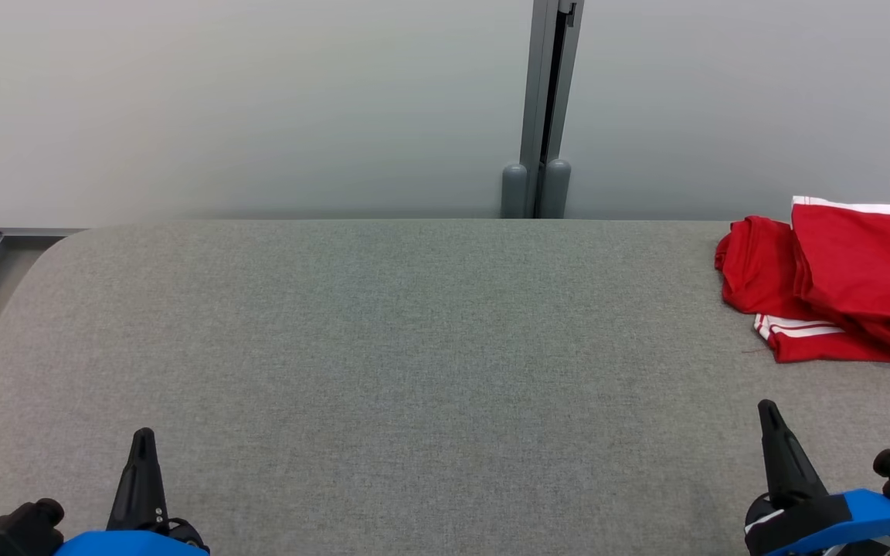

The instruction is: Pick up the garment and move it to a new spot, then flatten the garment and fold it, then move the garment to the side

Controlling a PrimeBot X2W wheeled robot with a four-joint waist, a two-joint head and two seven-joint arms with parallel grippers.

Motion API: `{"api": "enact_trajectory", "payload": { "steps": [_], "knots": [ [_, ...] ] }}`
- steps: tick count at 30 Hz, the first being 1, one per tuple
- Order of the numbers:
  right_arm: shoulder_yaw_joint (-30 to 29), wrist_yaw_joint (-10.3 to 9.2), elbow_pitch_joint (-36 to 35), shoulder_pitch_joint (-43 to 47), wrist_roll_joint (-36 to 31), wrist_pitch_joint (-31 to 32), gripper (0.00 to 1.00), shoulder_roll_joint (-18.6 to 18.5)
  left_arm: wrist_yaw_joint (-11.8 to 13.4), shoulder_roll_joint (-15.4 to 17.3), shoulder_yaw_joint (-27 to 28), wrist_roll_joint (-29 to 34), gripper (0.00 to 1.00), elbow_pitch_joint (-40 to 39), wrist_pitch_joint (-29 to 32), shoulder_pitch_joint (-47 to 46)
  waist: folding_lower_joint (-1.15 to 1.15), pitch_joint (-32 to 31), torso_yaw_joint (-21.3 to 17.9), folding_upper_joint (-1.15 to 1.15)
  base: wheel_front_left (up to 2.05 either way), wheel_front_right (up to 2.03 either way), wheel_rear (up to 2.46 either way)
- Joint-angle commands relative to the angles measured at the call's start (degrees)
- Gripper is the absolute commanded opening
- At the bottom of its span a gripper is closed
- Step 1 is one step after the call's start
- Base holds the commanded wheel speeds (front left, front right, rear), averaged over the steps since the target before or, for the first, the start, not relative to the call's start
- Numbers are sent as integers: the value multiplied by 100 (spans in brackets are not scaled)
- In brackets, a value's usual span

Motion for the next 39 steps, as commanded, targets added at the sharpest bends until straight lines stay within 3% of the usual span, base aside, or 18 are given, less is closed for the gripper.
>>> {"api": "enact_trajectory", "payload": {
  "steps": [1, 39],
  "knots": [
    [-14, 0, -68, -184, 183, 24, 0, -34, -29, 14, 41, -143, 0, -50, 26, -178, -1, 1, -2, 0, 0, 0, 0],
    [-60, 1, 91, -441, 3050, 497, 0, -57, -276, -236, 302, -2740, 0, 307, 596, -704, -1, 54, -112, 0, 0, 0, 0]
  ]
}}
